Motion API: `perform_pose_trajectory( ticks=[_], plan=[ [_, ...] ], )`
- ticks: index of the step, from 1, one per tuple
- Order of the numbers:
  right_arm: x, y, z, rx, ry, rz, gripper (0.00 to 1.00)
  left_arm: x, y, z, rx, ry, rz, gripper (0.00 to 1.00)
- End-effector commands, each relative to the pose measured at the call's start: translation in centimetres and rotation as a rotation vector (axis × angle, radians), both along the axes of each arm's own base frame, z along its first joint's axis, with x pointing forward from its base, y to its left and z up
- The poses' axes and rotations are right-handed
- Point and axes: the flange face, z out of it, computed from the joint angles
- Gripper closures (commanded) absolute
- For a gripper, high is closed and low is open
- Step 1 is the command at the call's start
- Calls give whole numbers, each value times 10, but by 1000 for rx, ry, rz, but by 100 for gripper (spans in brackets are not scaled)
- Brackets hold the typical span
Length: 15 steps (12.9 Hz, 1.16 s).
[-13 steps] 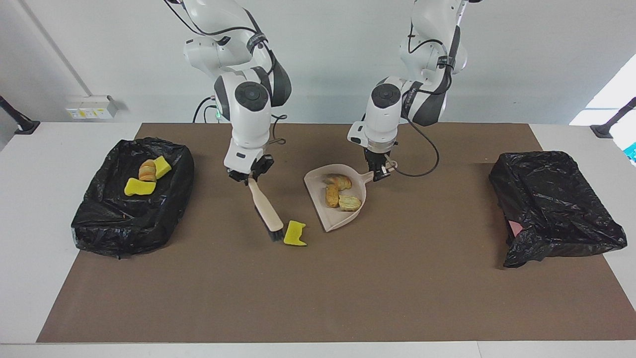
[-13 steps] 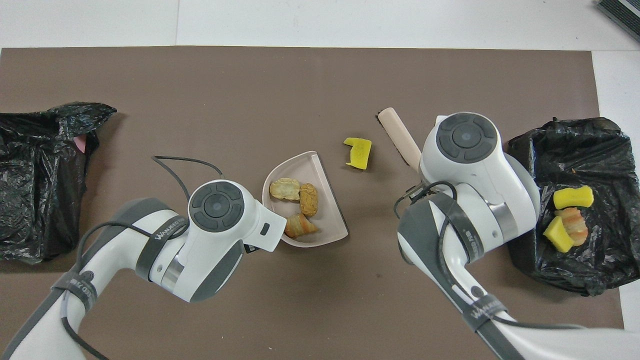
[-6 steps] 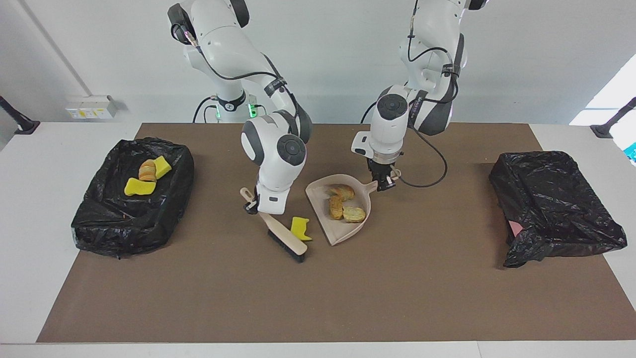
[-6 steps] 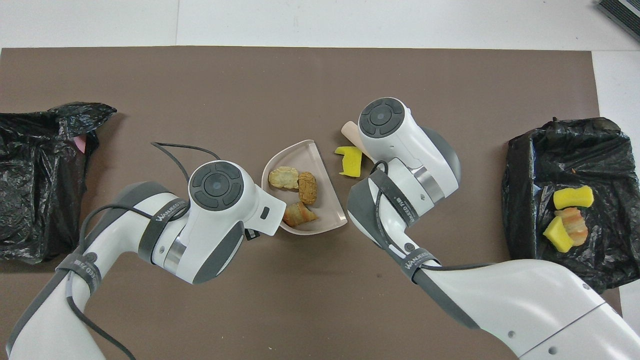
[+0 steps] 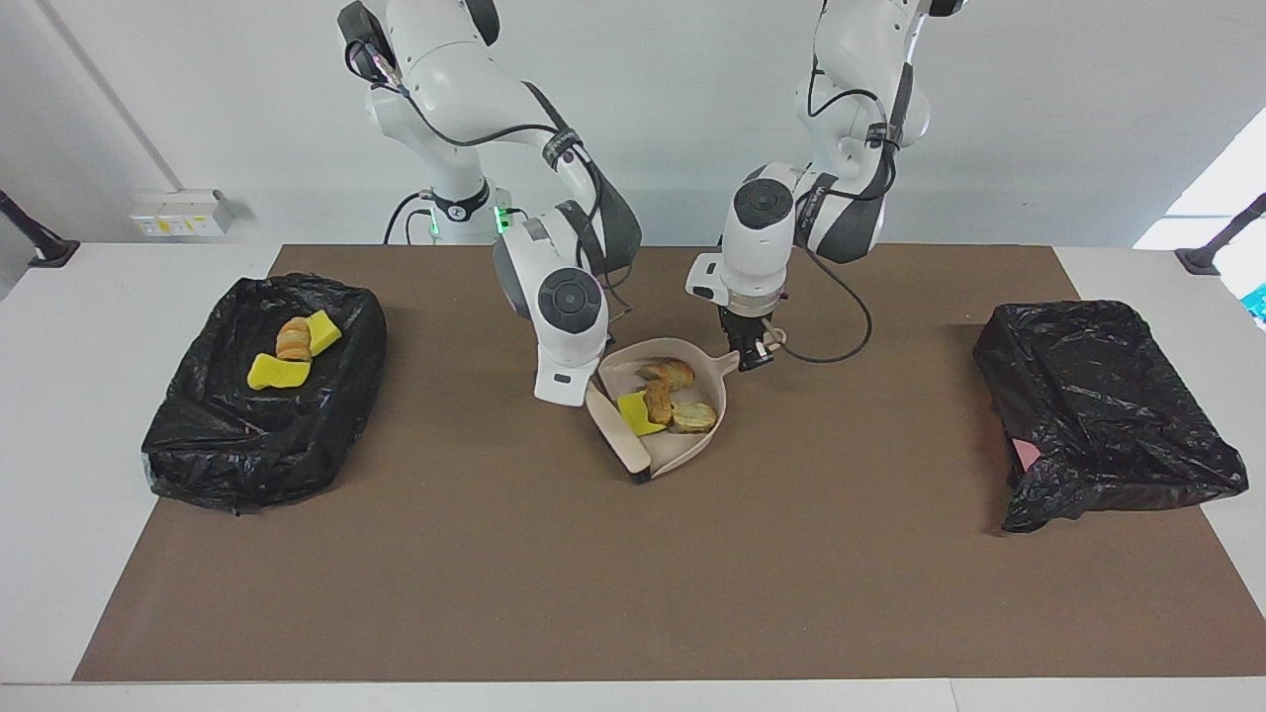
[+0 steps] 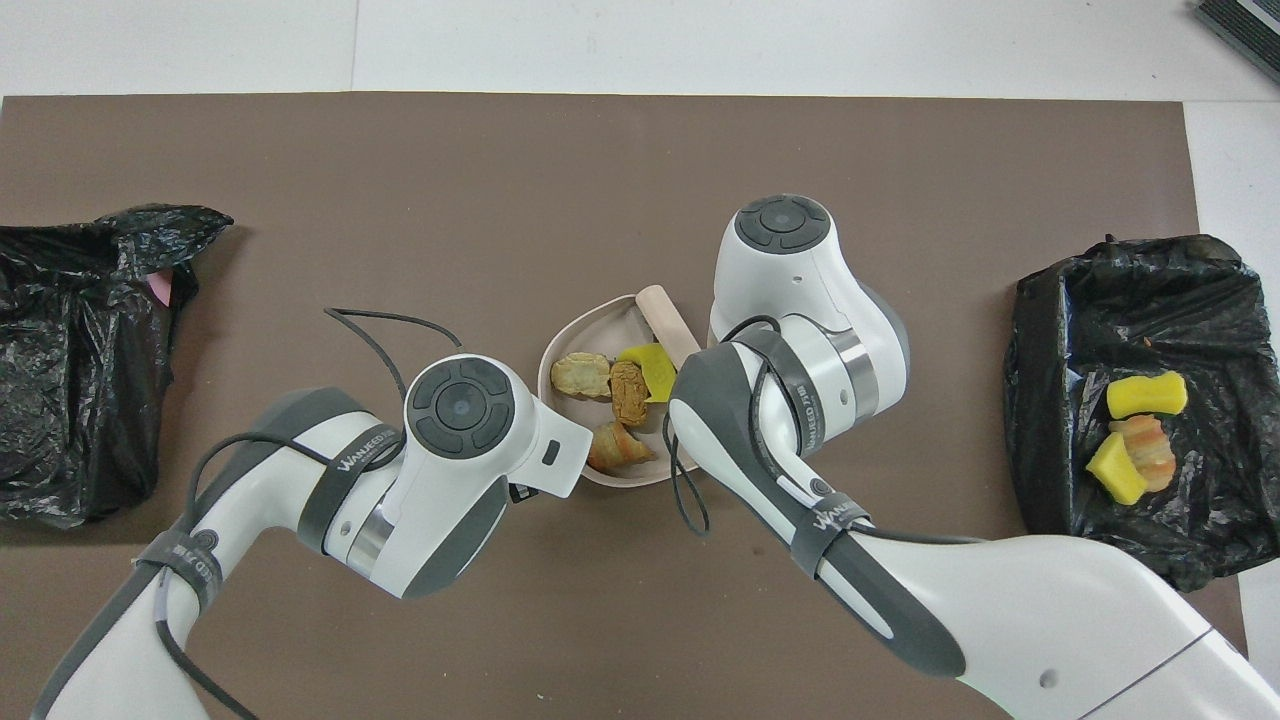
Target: Sweep and dump trash in bin
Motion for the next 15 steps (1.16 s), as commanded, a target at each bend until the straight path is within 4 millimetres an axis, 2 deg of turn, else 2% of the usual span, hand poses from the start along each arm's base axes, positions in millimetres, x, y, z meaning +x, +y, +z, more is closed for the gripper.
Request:
perform_pose_trajectory(
  ticks=[1, 2, 5, 6, 8, 10, 11, 13, 15],
  plan=[
    [-21, 21, 12, -22, 19, -109, 100, -22, 1, -5, -8, -19, 19, 100],
    [-22, 18, 24, -48, 0, -155, 100, -21, 2, -5, -12, -23, -3, 100],
    [-24, -20, 84, -145, -35, -318, 100, -18, 4, -5, -16, -22, -18, 100],
    [-32, -29, 94, -166, -24, -332, 100, -16, 5, -6, -30, -16, -18, 100],
    [-57, -38, 115, -197, -39, -361, 100, -13, 4, -4, -68, -23, -8, 100],
    [-92, -38, 135, -244, -44, -373, 100, -9, 8, -5, -78, -21, -27, 100],
    [-111, -26, 137, -260, -45, -353, 100, -9, 9, -6, -76, -17, -50, 100],
    [-128, -30, 124, -249, -68, -330, 100, -13, 6, -6, -70, -8, -59, 100],
    [-150, -19, 121, -259, -95, -336, 100, -11, 11, -6, -67, -4, -63, 100]
  ],
)
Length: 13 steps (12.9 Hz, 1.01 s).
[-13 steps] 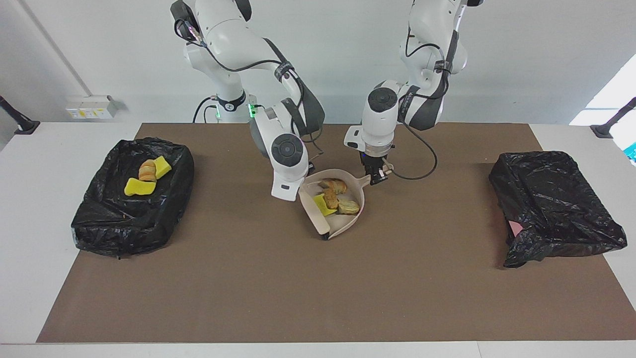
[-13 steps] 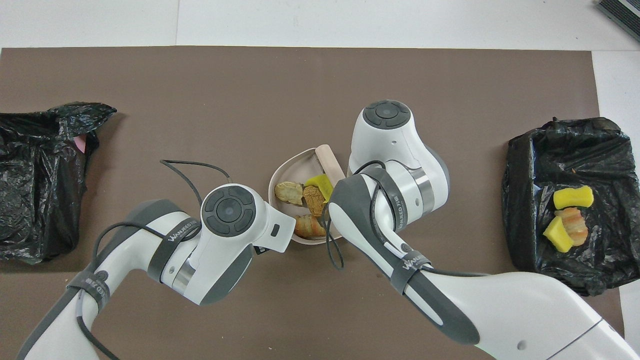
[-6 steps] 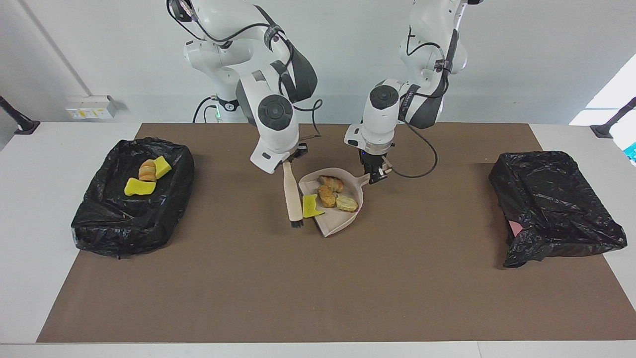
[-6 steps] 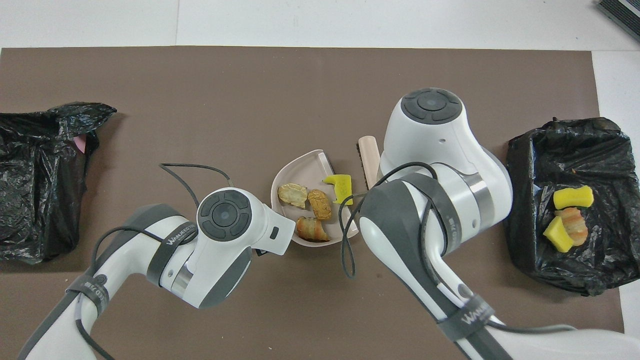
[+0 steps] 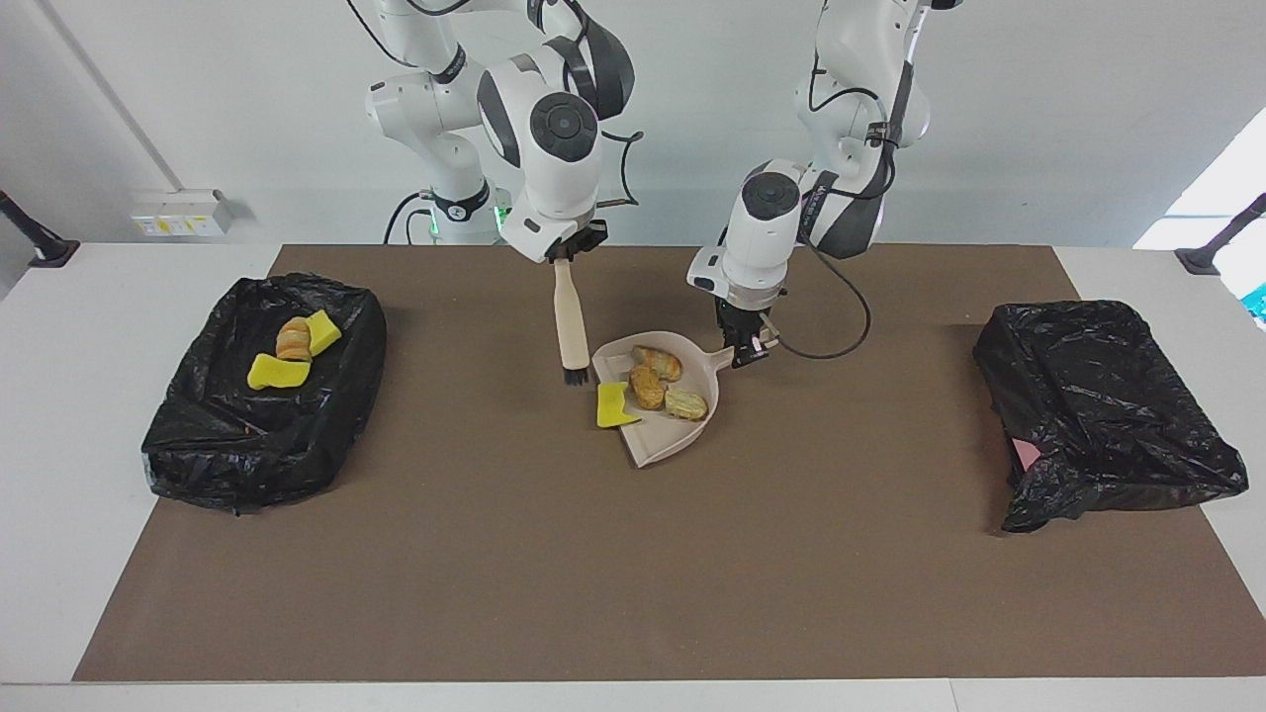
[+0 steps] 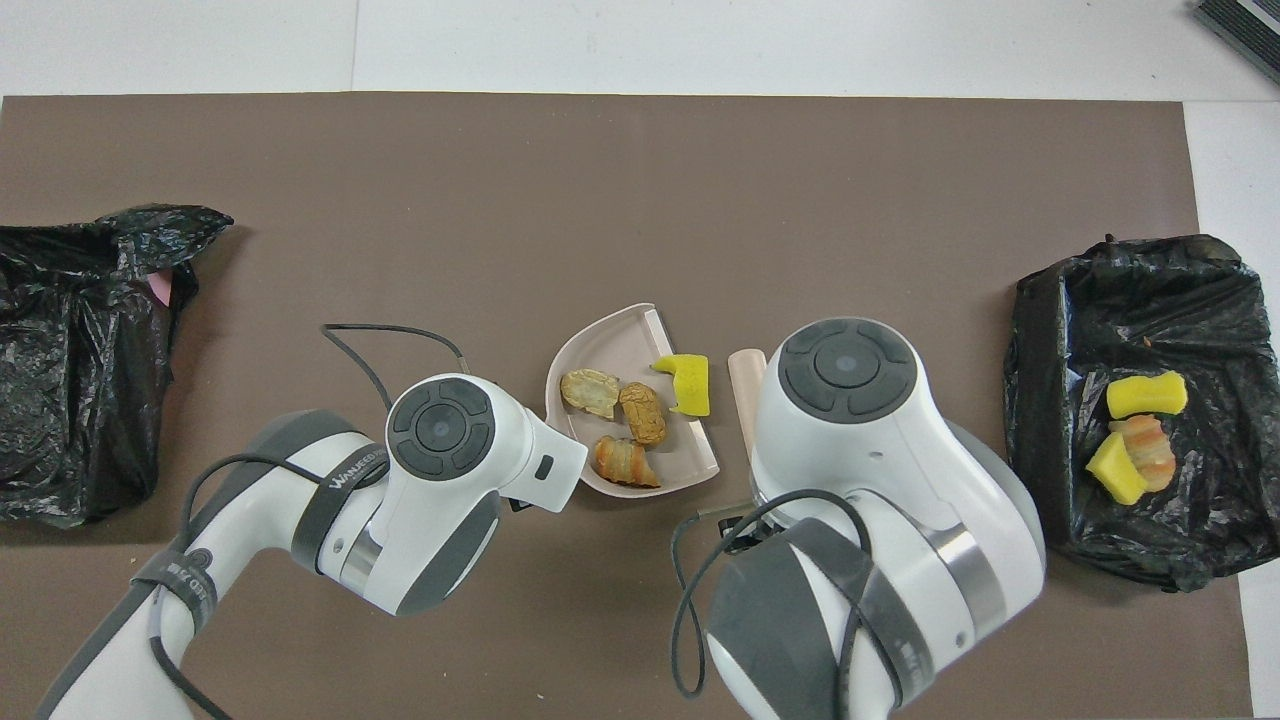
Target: Sweep and dump trash in bin
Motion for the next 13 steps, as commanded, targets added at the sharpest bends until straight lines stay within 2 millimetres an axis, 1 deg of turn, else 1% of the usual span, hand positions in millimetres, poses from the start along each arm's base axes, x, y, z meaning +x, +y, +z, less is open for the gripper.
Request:
perform_pose_trajectory(
  ticks=[1, 2, 3, 4, 5, 6, 7, 8, 9, 10, 11, 12, 13],
  plan=[
    [-26, 2, -6, -41, -42, -40, 100, 0, 10, -1, -15, -2, -51, 100],
    [-30, 3, -3, -34, -49, -49, 100, 8, 21, -2, -20, -5, -56, 100],
    [-33, 4, -9, -28, -52, -68, 100, 13, 26, -3, -33, -8, -50, 100],
    [-39, 2, -11, -25, -79, -86, 100, 23, 35, -4, -62, -7, -42, 100],
    [-52, 5, -15, -15, -81, -79, 100, 38, 50, -2, -99, 2, -37, 100],
    [-61, 8, -16, -5, -87, -81, 100, 49, 62, 4, -133, 9, -51, 100],
    [-65, 10, -18, 11, -95, -109, 100, 58, 79, 7, -159, 18, -47, 100],
    [-72, 21, -20, 24, -87, -107, 100, 66, 92, 12, -168, 15, -44, 100],
    [-82, 36, -22, 36, -81, -108, 100, 75, 107, 18, -177, 21, -29, 100],
    [-87, 45, -28, 33, -76, -102, 100, 85, 125, 26, -205, 24, -7, 100],
    [-97, 64, -37, 27, -80, -100, 100, 91, 144, 32, -244, 15, -31, 100],
    [-107, 86, -50, 16, -95, -136, 100, 96, 169, 31, -299, 9, -45, 100],
    [-116, 107, -65, 13, -110, -158, 100, 97, 183, 31, -357, 10, -52, 100]
  ],
)
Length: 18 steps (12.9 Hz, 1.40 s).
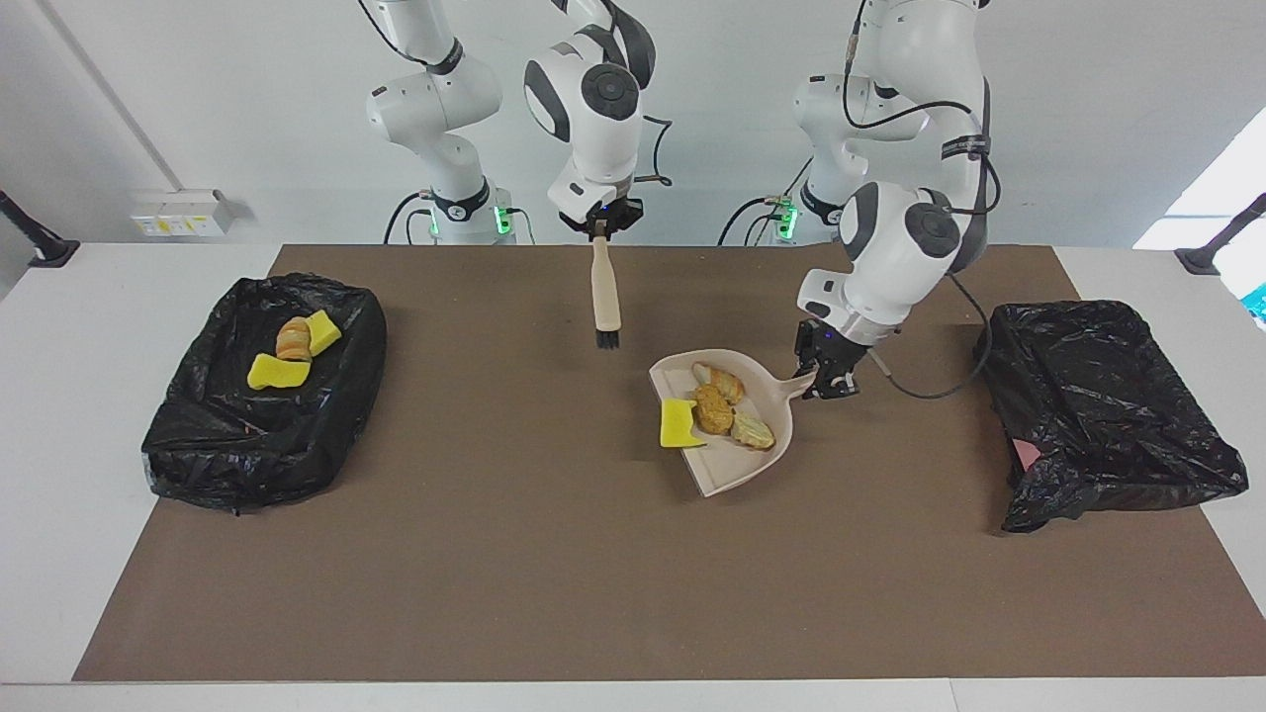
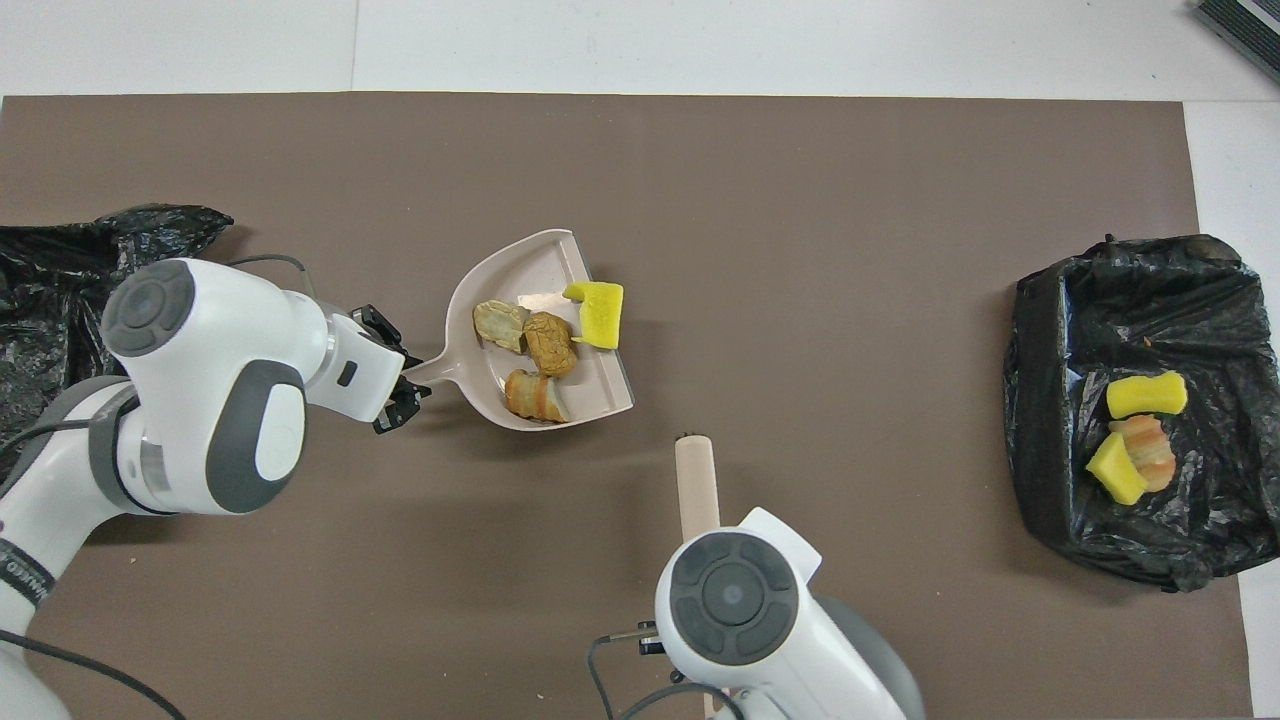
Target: Sweep and dump trash in bin
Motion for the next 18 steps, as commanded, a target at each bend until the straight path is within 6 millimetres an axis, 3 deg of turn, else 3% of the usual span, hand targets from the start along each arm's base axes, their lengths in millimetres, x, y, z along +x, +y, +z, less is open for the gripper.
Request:
perform_pose_trajectory(
  ticks=[1, 3, 4, 7, 8, 10, 13, 16, 18],
  plan=[
    [-22, 42, -43, -12, 0, -55, 100, 4, 34, 9, -118, -16, -39, 100],
    [-40, 51, -75, 3, -30, -47, 100, 7, 39, 13, -129, -20, -28, 100],
    [-44, 47, -79, 5, -32, -33, 100, 8, 40, 17, -132, -18, -31, 100],
    [-52, 34, -86, -4, 5, 70, 100, 19, 57, 39, -148, -13, -24, 100],
    [-54, 31, -86, -20, 22, 79, 100, 23, 73, 46, -154, -8, -9, 100],
    [-54, 30, -87, -24, 27, 75, 100, 25, 103, 47, -170, -33, -41, 100],
    [-53, 29, -73, -44, 5, -22, 100, 25, 119, 68, -175, -49, -64, 100],
    [-52, 28, -75, -28, -3, -4, 100, 26, 145, 92, -168, -57, -102, 100],
    [-58, 16, -87, -7, -34, -1, 100, 25, 175, 111, -130, -70, -121, 100]
  ],
)
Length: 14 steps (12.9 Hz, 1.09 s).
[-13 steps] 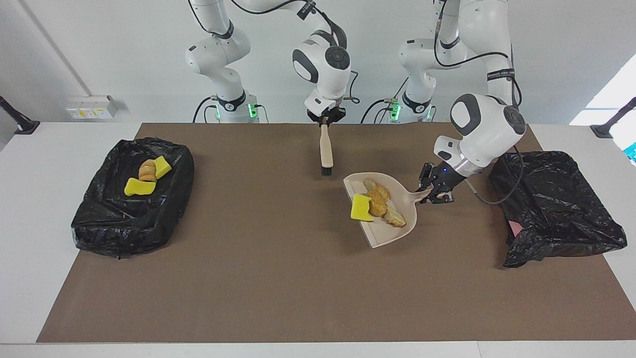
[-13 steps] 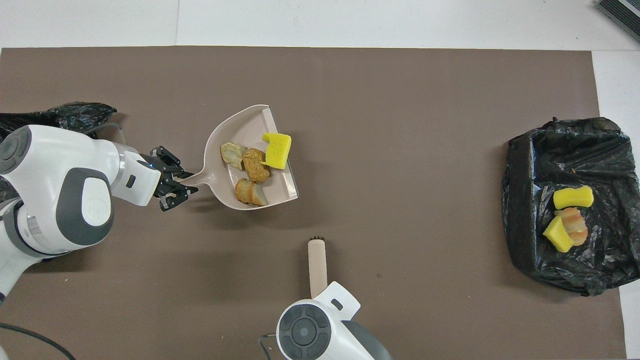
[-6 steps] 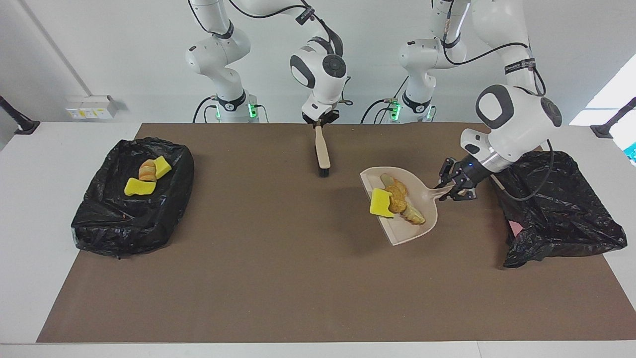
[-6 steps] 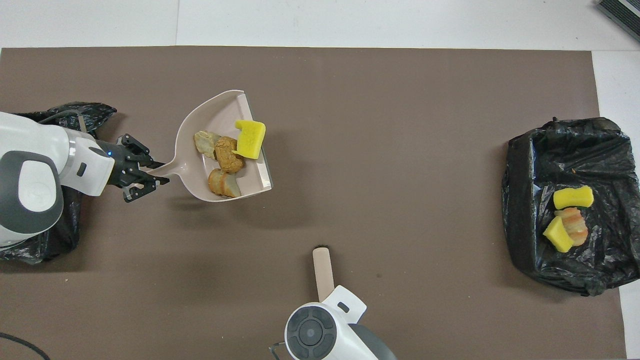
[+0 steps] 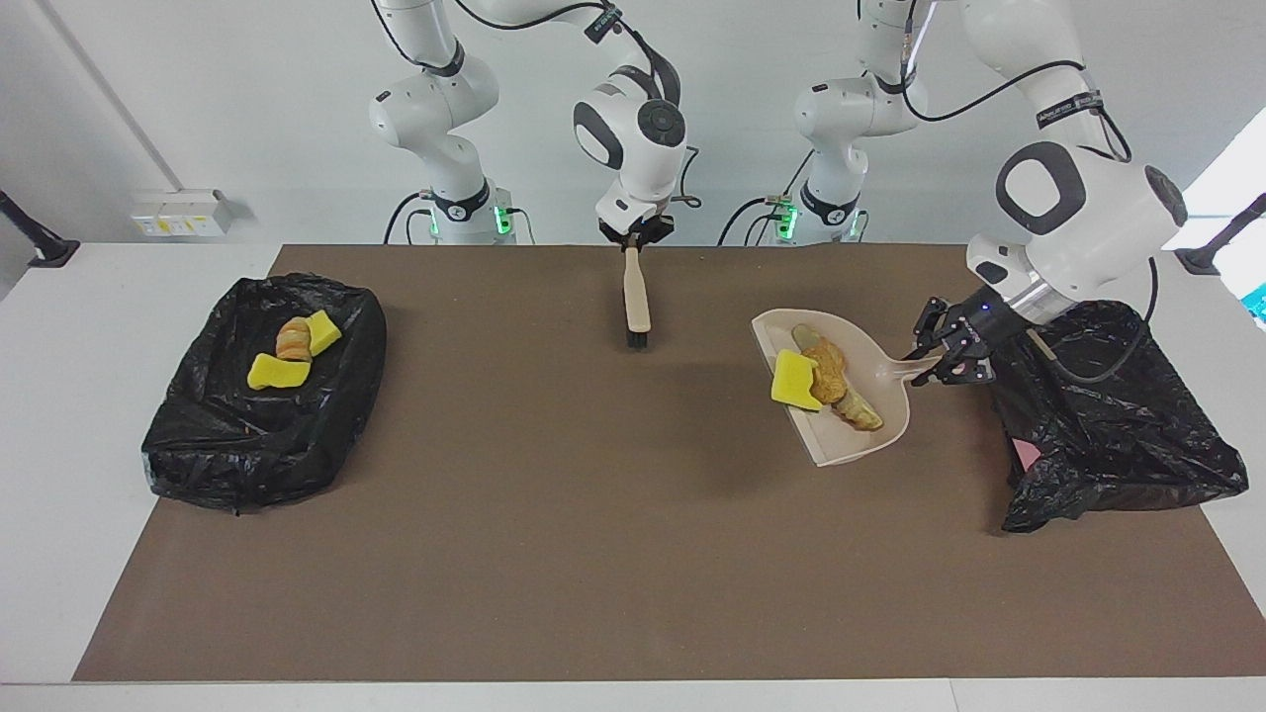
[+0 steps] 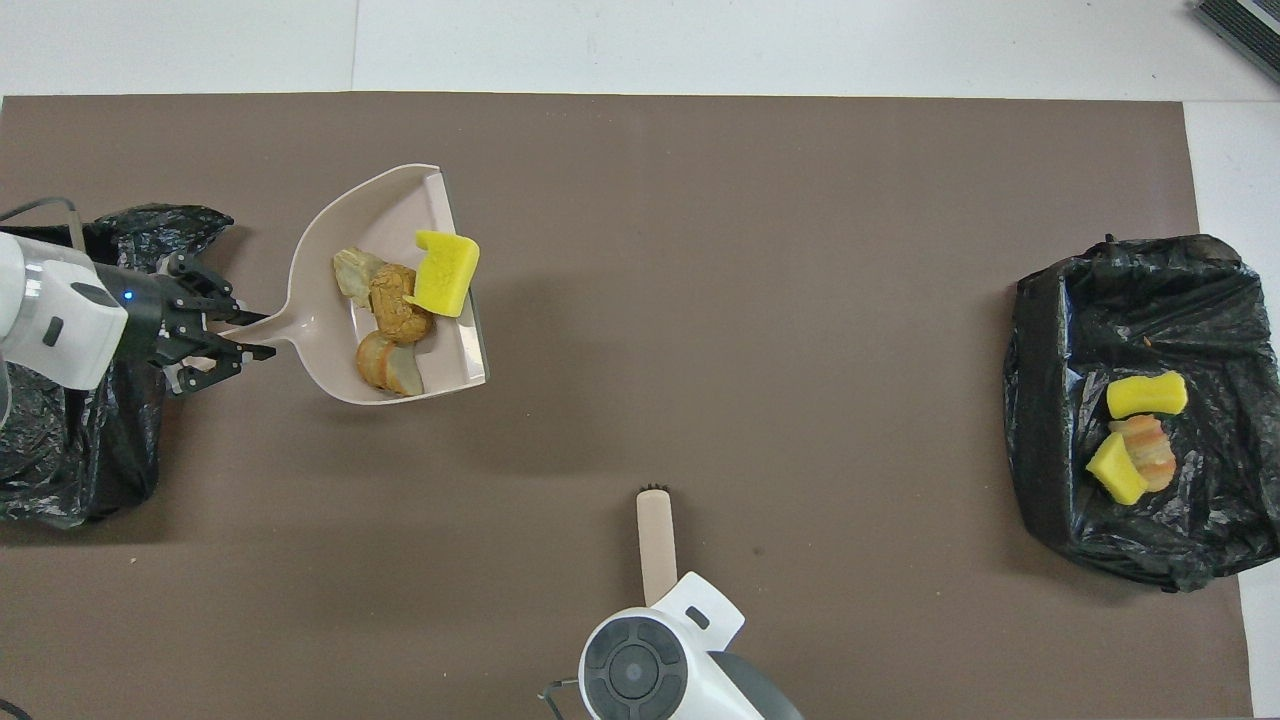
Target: Sweep and dump trash in bin
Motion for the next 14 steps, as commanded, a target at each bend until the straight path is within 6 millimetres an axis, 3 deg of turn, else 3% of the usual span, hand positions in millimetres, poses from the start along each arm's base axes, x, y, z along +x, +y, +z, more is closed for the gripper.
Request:
perform_pose_trajectory(
  ticks=[1, 4, 8, 9, 10, 12, 14],
  plan=[
    [-8, -19, -6, 28, -26, -4, 100, -4, 43, 28, 34, -21, -40, 100],
    [-8, -20, -12, 33, -17, 31, 96, -7, 99, 32, 88, -46, -34, 100],
    [-3, -20, -10, 37, -10, 51, 8, -24, 195, 43, 202, -35, -11, 100],
    [-2, -20, -10, 42, -9, 70, 0, -26, 220, 44, 215, -26, -28, 100],
    [3, -15, -3, 55, -19, 73, 0, -26, 243, 58, 266, -43, -70, 100],
    [24, -14, 14, 80, -60, 56, 0, -36, 287, 64, 329, -15, -54, 100],
    [86, -31, 31, 117, -108, -28, 0, -35, 323, 76, 442, 8, -47, 100]
  ],
)
